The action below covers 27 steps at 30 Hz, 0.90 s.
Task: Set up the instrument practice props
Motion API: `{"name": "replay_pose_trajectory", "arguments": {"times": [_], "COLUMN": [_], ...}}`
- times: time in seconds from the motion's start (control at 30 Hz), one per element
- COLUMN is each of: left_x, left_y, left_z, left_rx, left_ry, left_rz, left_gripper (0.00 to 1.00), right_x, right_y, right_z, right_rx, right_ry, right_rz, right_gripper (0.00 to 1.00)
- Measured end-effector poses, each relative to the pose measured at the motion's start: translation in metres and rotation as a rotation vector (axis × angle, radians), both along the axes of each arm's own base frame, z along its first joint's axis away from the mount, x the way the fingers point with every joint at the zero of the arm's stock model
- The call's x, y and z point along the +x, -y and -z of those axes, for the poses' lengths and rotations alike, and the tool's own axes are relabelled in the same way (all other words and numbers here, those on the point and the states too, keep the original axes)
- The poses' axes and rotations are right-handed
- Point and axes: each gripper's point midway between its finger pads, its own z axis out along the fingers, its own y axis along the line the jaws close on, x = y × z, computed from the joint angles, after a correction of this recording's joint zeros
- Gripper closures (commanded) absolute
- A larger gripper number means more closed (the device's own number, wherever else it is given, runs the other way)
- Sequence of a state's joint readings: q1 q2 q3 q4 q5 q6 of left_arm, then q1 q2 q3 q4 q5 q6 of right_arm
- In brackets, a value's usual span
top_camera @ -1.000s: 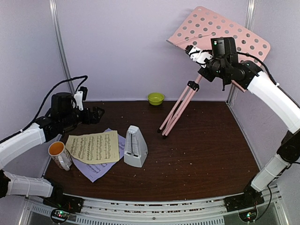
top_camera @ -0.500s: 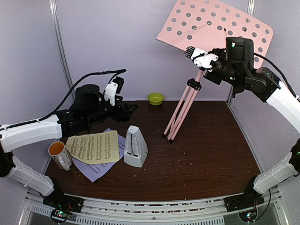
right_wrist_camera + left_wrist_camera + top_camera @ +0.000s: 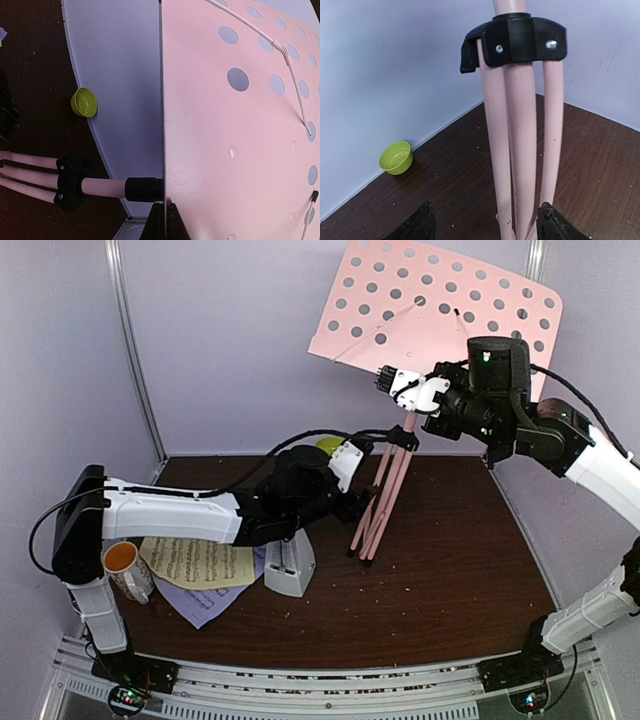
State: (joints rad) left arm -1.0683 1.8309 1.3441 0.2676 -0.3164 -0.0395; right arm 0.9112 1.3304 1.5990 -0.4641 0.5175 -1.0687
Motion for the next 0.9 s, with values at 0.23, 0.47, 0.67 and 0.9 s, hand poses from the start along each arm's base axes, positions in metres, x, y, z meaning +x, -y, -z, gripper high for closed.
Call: {"name": "replay_pose_trajectory", "arguments": {"times": [0.23,0.47,0.67,0.9], "left_x": [0.025,0.039,0.048,0.050], "left_y": [0.018,0.028,0.040,0.045], "left_z": [0.017,0.018,0.016,0.017], "left_rx": [0.023,0.049,0.049,0.038], "left_ry": [0.005,0.003,-0.011,-0.031], "left_rz": [-0.079,-0.133,-0.163,-0.184], "left_gripper": [0.39,0.50,0.58,0.46], "right_x": [-0.005,-0.010,-0.013,-0.016], "right_y": [0.000,-0.005,-0.007,-0.008], "right_z": [0.000,-0.001,-0.004,-0.005], "right_rx": [0.002,-0.005,-0.021,-0.044], "right_ry": [0.005,0.015,0.033,0.044], "right_rz": [-0.002,-0.007,-0.006,-0.007], "right_gripper": [1.00,1.00,1.00,1.00]}}
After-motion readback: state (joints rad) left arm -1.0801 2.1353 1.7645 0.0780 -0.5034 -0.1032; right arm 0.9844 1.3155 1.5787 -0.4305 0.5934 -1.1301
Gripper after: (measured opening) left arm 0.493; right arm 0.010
